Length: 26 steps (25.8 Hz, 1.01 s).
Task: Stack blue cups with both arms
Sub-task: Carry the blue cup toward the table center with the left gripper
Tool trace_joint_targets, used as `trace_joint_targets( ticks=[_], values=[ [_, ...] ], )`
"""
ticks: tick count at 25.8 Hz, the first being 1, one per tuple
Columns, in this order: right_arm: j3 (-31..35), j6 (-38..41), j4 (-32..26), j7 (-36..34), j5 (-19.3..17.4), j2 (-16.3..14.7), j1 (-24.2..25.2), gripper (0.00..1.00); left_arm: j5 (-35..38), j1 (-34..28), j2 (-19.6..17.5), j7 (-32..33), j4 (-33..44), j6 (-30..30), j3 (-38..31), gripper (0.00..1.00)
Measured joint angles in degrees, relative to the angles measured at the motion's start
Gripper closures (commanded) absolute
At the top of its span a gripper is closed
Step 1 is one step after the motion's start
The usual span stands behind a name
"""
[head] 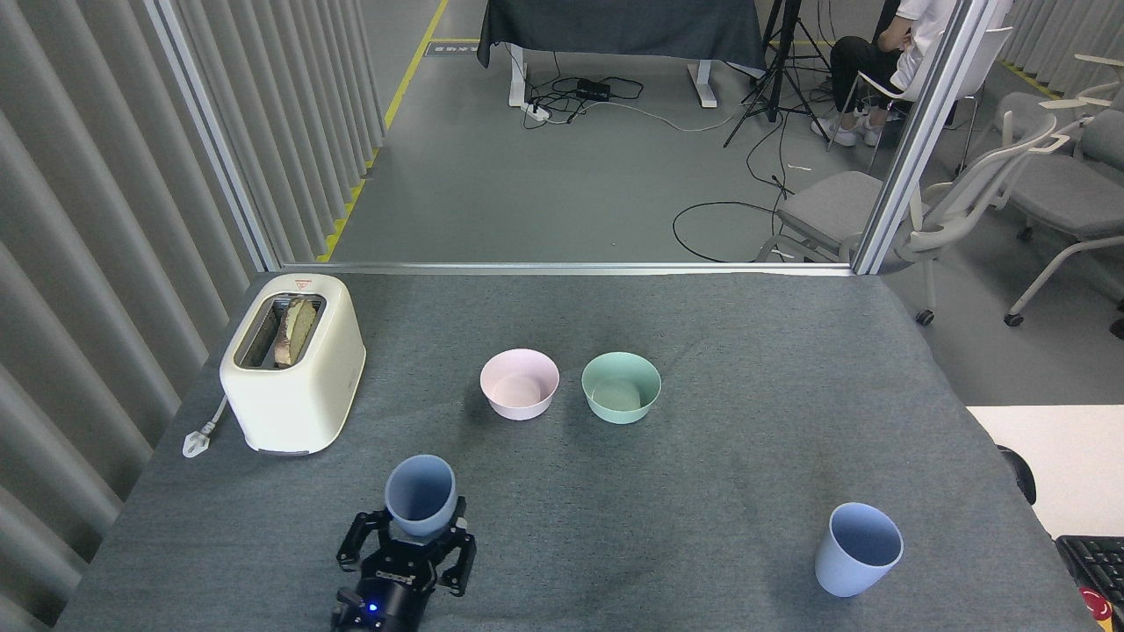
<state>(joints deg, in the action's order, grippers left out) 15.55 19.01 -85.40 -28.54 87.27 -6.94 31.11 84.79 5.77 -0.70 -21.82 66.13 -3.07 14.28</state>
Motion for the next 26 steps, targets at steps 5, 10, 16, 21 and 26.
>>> trace_joint_targets(
  ticks=[5, 10, 16, 21, 26],
  values=[
    [-0.1, 0.0, 0.0, 0.0, 0.0, 0.1, 0.0, 0.00, 2.5, 1.7, 4.9, -0.1, -3.3, 0.4, 6.7, 0.28],
    [-0.1, -0.3, 0.1, 0.0, -0.1, 0.1, 0.0, 0.00, 7.4, 2.9, 7.3, -0.2, -7.2, 1.4, 9.8, 0.27],
    [-1.2, -1.2, 0.1, -0.1, -0.1, 0.1, 0.0, 0.00, 8.1, 2.5, 7.4, -0.3, -8.3, 2.1, 10.2, 0.23],
    [-2.4, -2.3, 0.1, -0.2, -0.1, 0.0, -0.1, 0.00, 7.8, 2.4, 7.4, -0.3, -8.5, 2.1, 10.0, 0.05],
    [-2.5, -2.4, 0.1, -0.2, -0.1, 0.0, -0.1, 0.00, 7.3, 2.3, 7.4, -0.3, -8.4, 2.2, 10.0, 0.00]
  ],
)
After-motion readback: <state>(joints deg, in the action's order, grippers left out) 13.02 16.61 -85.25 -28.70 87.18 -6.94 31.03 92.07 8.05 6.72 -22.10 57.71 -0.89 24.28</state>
